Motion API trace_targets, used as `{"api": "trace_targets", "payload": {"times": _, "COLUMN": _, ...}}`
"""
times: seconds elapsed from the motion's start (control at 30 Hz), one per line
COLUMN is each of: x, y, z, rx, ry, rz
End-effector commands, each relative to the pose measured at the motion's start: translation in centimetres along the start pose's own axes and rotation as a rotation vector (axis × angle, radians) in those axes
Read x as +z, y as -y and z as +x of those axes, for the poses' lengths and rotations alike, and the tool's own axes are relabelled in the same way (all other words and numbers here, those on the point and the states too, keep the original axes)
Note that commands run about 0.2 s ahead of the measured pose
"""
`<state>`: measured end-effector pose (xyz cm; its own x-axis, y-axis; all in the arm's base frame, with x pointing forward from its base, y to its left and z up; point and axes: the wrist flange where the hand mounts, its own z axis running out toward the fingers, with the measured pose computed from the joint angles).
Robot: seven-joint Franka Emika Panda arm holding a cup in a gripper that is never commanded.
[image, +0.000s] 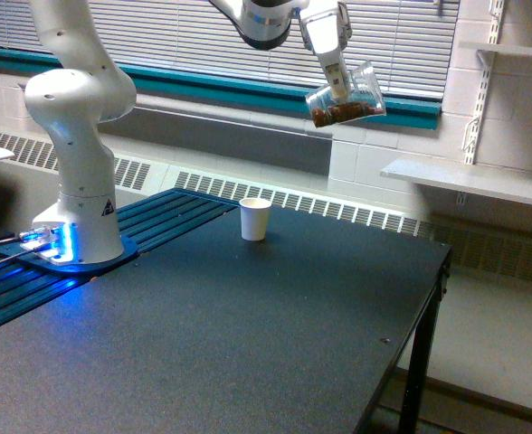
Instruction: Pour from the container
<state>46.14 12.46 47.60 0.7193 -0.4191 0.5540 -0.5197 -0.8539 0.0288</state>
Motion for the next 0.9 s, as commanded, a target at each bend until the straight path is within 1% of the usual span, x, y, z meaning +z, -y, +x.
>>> {"api": "trace_targets", "payload": {"times": 0.03, "x": -0.8, "y": 1.9, "z": -2.1, "rx": -0.004, "ry": -0.017, "rz": -0.011}}
{"api": "trace_targets", "payload": {"times": 0.23, "x": -1.4, "y": 2.7, "z": -3.7, "rx": -0.032, "ry": -0.031, "rz": -0.039}}
{"api": "trace_targets", "payload": {"times": 0.43, "x": -2.4, "y": 3.3, "z": -5.2, "rx": -0.06, "ry": -0.051, "rz": -0.064}}
{"api": "trace_targets", "payload": {"times": 0.53, "x": -2.7, "y": 3.4, "z": -5.9, "rx": -0.069, "ry": -0.053, "rz": -0.073}}
{"api": "trace_targets", "payload": {"times": 0.63, "x": -2.8, "y": 3.3, "z": -6.6, "rx": -0.078, "ry": -0.056, "rz": -0.092}}
{"api": "trace_targets", "payload": {"times": 0.7, "x": -2.8, "y": 3.3, "z": -7.2, "rx": -0.073, "ry": -0.048, "rz": -0.085}}
{"api": "trace_targets", "payload": {"times": 0.83, "x": -3.1, "y": 3.0, "z": -8.0, "rx": -0.067, "ry": -0.055, "rz": -0.1}}
{"api": "trace_targets", "payload": {"times": 0.9, "x": -3.1, "y": 3.1, "z": -8.8, "rx": -0.067, "ry": -0.049, "rz": -0.091}}
